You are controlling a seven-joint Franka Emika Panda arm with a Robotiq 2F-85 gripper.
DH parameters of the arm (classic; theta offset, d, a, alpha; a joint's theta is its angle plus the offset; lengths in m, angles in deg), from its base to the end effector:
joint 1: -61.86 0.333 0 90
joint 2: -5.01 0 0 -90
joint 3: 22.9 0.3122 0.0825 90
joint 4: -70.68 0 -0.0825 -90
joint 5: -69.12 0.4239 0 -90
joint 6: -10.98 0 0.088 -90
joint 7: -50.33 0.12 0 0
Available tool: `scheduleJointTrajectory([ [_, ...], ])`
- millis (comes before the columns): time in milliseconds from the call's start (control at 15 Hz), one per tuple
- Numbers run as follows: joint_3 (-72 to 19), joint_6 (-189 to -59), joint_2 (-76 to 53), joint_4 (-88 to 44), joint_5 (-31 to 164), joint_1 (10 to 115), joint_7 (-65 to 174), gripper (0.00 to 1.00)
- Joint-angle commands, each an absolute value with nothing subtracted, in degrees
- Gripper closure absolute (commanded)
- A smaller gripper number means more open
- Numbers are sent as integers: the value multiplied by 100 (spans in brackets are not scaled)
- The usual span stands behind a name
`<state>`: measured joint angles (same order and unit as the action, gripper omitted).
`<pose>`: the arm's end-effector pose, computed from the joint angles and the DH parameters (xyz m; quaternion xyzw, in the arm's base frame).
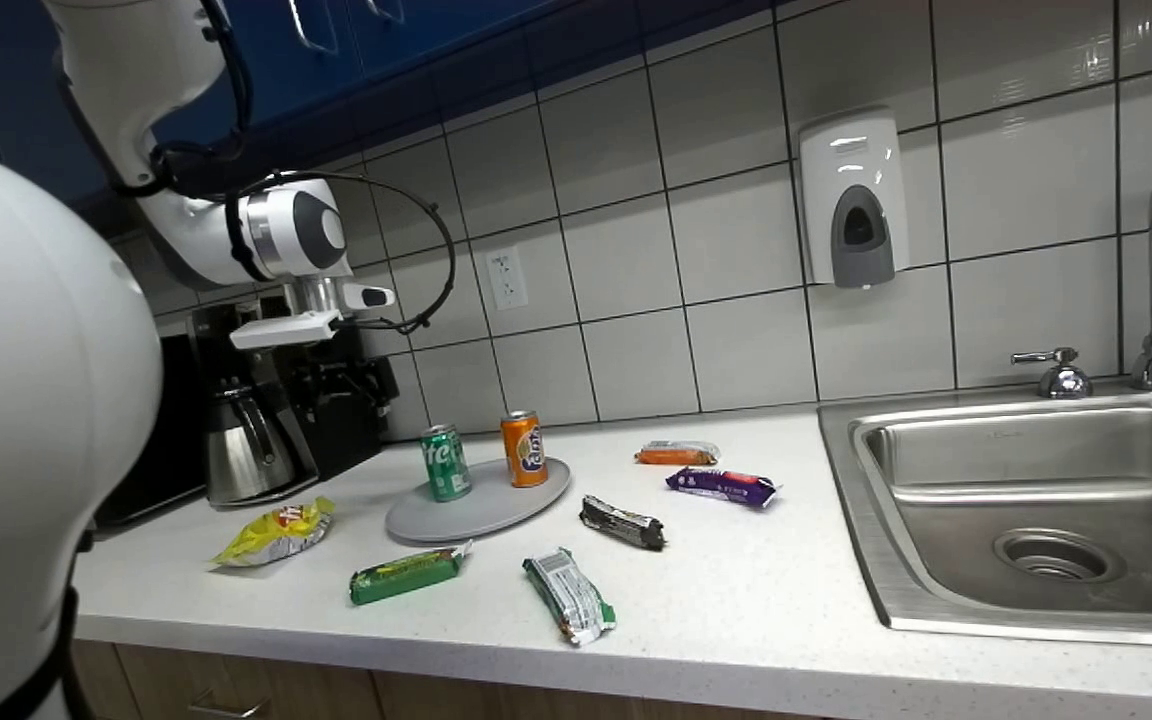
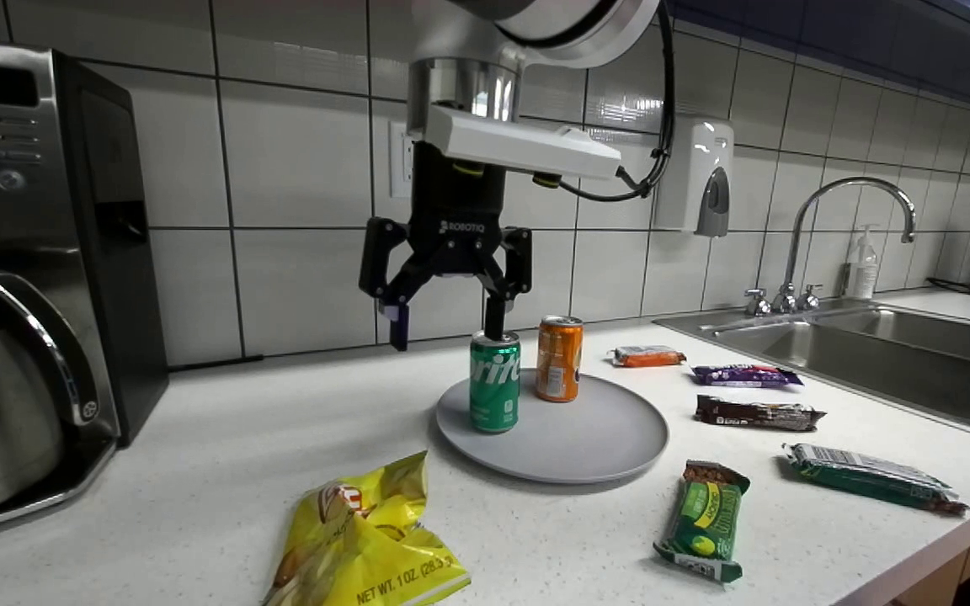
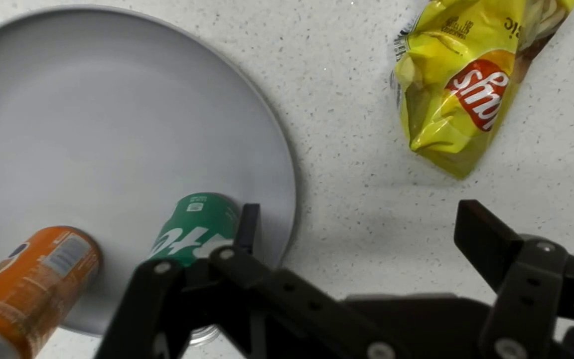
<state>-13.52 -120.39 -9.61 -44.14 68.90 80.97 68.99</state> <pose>0.5550 0.2992 0.2938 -0.9961 -0.0839 -0.0094 0.0249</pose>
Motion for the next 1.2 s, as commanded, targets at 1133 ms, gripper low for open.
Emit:
scheduleJointTrajectory([
  [1133,-1687,-11567,-896,-4369,6921,7346,6758,0],
])
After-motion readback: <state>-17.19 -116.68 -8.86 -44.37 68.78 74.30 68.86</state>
